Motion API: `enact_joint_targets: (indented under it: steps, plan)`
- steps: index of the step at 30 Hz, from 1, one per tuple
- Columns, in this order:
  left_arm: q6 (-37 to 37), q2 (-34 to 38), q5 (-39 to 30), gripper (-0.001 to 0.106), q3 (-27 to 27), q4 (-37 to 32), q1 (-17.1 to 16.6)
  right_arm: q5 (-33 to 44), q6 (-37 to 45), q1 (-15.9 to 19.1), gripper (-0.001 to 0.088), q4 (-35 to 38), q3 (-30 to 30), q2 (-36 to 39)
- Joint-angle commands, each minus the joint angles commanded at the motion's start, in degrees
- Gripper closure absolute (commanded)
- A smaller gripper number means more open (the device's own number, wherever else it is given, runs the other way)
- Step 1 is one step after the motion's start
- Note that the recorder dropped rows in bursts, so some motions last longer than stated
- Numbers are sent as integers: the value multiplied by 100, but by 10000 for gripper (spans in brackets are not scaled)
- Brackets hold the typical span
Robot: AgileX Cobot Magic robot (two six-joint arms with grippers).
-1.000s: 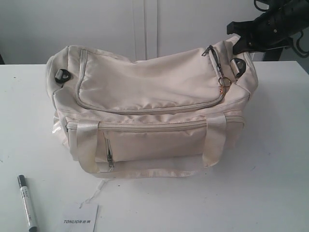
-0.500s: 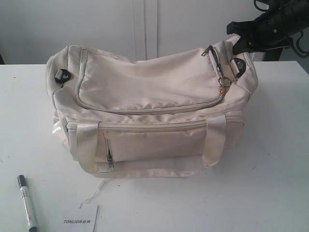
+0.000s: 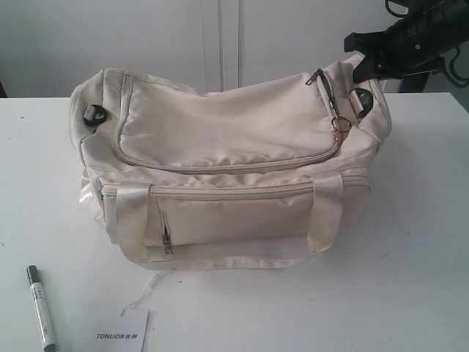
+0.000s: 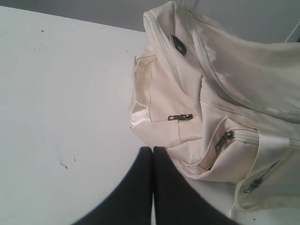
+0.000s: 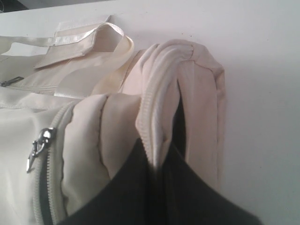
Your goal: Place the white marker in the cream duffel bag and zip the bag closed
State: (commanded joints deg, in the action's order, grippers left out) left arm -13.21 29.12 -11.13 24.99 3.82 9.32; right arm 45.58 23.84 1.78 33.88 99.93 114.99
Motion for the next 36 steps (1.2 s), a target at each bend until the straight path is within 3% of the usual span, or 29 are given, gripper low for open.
enact_joint_targets:
  steps: [11, 21, 36]
  plan:
    - [676, 1304, -656, 1053, 1136, 190, 0, 0, 0, 0, 868, 0, 0, 0]
    - [2210, 2013, -690, 1053, 1774, 1703, 24, 0, 0, 0, 868, 0, 0, 0]
    - [2525, 2948, -544, 1053, 2365, 1882, 1291, -82, 0, 0, 868, 0, 0, 0]
